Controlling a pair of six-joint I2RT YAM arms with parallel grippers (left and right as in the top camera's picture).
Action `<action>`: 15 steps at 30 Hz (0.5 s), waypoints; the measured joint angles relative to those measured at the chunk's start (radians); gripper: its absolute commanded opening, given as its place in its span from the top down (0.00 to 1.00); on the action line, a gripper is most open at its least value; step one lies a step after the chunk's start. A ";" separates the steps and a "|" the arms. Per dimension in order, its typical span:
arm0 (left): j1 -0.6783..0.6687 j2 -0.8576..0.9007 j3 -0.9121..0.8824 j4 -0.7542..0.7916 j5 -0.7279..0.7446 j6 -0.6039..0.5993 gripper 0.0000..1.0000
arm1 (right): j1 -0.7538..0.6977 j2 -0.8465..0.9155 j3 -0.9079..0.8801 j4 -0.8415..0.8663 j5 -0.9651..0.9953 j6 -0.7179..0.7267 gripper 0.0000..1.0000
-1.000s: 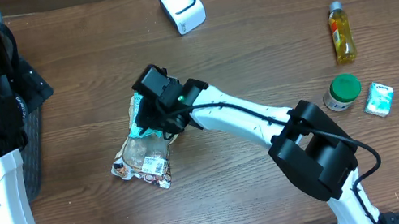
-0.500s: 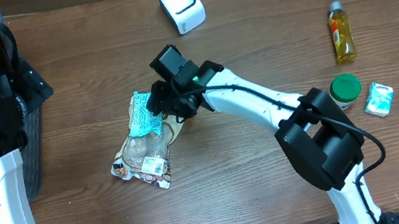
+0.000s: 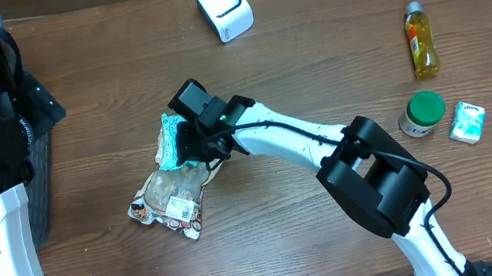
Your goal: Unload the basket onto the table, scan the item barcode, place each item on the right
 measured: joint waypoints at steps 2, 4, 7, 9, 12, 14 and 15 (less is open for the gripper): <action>0.000 0.000 0.000 0.000 0.000 0.000 0.00 | -0.022 0.000 0.000 -0.002 -0.028 -0.010 0.96; 0.000 0.000 0.000 0.000 0.000 0.000 0.00 | -0.061 -0.006 0.001 -0.010 -0.056 -0.045 0.96; 0.000 0.000 0.000 0.000 0.000 0.000 0.00 | -0.147 -0.034 0.001 -0.050 -0.095 -0.127 0.96; 0.000 0.000 0.000 0.000 0.000 0.000 0.00 | -0.196 -0.060 0.002 -0.094 -0.117 -0.182 0.96; 0.000 0.000 0.000 0.000 0.000 0.000 0.00 | -0.286 -0.107 0.014 -0.223 -0.150 -0.341 0.96; 0.000 0.000 0.000 0.000 0.000 0.000 0.01 | -0.323 -0.123 0.018 -0.336 -0.163 -0.483 0.96; 0.000 0.000 0.000 0.000 0.000 0.000 0.01 | -0.340 -0.126 0.018 -0.412 -0.167 -0.585 0.96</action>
